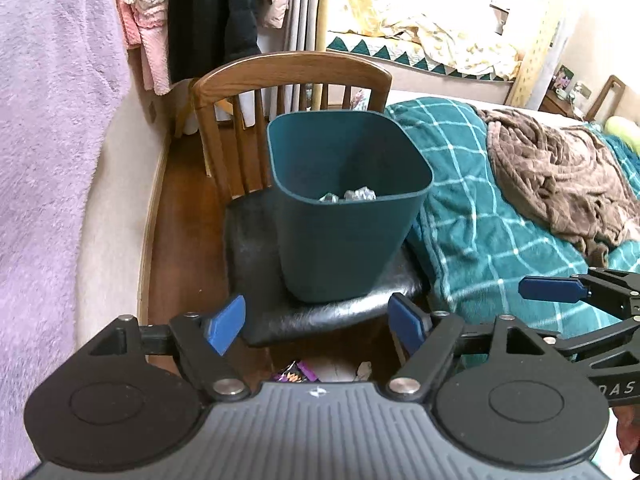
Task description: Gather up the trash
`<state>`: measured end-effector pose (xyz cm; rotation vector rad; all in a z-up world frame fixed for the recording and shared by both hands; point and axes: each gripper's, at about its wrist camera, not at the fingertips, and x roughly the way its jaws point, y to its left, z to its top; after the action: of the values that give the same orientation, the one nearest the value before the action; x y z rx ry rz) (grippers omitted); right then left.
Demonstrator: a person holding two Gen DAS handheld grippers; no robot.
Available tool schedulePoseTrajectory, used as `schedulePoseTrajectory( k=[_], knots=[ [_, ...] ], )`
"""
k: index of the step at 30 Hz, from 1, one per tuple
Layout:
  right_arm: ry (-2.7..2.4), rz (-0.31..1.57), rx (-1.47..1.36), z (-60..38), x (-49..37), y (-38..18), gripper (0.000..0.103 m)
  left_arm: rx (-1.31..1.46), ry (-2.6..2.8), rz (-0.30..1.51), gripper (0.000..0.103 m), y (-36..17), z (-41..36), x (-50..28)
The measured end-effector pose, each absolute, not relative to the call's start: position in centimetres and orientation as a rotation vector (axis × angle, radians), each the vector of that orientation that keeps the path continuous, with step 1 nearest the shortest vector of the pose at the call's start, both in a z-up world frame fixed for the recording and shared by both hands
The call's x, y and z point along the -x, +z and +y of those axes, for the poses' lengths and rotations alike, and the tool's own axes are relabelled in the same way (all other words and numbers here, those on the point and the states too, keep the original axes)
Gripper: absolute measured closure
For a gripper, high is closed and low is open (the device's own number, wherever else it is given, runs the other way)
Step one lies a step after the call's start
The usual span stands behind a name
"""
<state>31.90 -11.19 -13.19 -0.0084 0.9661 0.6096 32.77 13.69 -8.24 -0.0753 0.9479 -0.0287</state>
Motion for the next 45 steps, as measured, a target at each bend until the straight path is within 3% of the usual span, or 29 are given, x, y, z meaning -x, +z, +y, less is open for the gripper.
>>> schedulePoseTrajectory(
  k=[7, 13, 16, 27, 38, 45],
  knots=[
    [0.607, 0.991, 0.018, -12.3, -29.2, -15.3, 0.007, 0.107, -0.026, 0.985, 0.021, -11.3, 13.7, -30.5],
    [0.638, 1.043, 0.074, -13.4, -29.7, -20.5, 0.002, 0.17, 0.023, 1.026, 0.018, -17.5, 13.4, -30.2],
    [0.642, 1.091, 0.084, -14.4, -30.3, -24.8, 0.001, 0.22, 0.049, 1.066, 0.013, -22.6, 13.0, -30.1],
    [0.582, 1.278, 0.163, -17.0, -30.6, -45.3, 0.003, 0.255, 0.217, 1.367, 0.013, -47.5, 11.7, -28.4],
    [0.556, 1.465, 0.084, -16.9, -28.8, -66.8, 0.017, 0.302, 0.244, 1.509, 0.013, -68.9, 10.9, -25.7],
    [0.594, 1.579, 0.1, -14.1, -27.0, -78.5, 0.02, 0.345, 0.297, 1.608, 0.013, -80.1, 11.2, -24.9]
  ],
)
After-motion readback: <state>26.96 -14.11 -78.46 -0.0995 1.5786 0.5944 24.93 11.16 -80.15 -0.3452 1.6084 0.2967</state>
